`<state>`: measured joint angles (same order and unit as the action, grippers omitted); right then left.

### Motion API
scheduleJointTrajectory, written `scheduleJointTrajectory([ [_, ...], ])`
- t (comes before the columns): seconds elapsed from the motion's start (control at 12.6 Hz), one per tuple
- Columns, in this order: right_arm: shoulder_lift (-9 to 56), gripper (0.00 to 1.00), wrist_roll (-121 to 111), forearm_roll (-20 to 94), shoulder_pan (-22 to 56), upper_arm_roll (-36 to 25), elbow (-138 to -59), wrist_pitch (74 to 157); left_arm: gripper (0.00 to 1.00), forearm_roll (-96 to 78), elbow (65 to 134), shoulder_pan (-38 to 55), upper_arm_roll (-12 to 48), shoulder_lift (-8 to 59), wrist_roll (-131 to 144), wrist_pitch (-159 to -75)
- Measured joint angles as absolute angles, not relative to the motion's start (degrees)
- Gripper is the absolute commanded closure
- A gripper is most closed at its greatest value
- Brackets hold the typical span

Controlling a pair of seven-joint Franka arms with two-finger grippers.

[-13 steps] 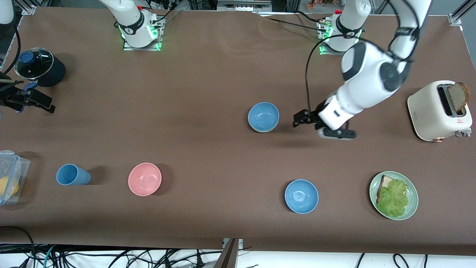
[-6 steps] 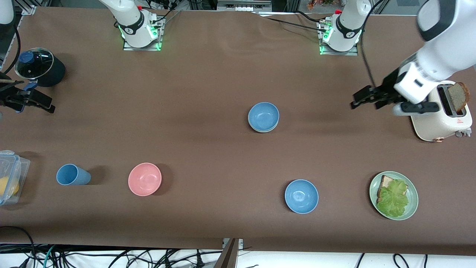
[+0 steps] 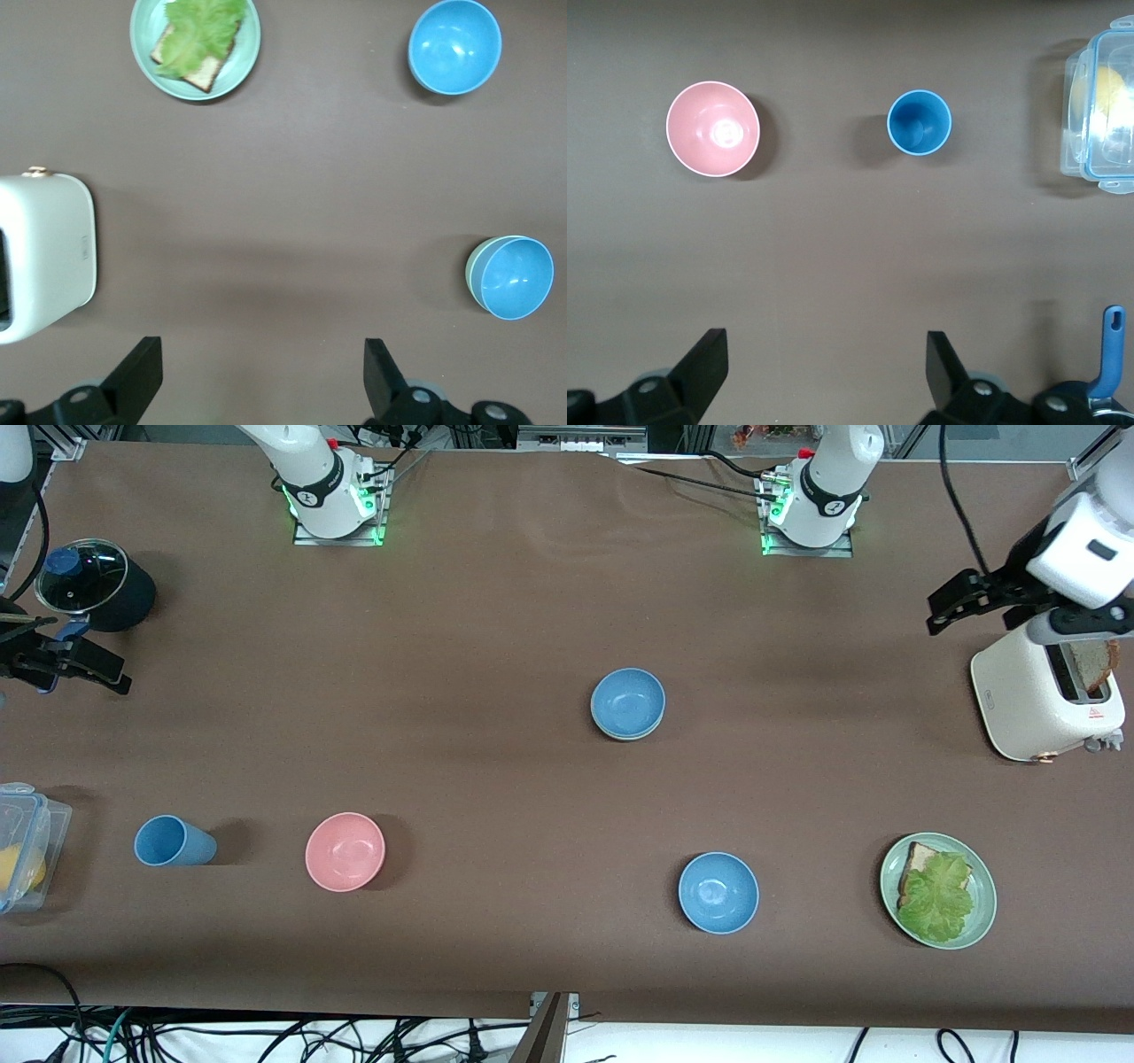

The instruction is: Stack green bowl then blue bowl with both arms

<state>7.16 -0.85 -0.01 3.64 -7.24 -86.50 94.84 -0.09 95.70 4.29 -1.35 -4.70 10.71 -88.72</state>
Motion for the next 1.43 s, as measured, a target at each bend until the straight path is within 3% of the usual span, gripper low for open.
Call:
scheduleJointTrajectory([
  [1.43,7.16,0.01,-0.85,-0.01,3.58,-7.26,-86.50,94.84,0.00,-0.09,95.44,4.01,-3.45,-1.40,10.67,-93.42],
])
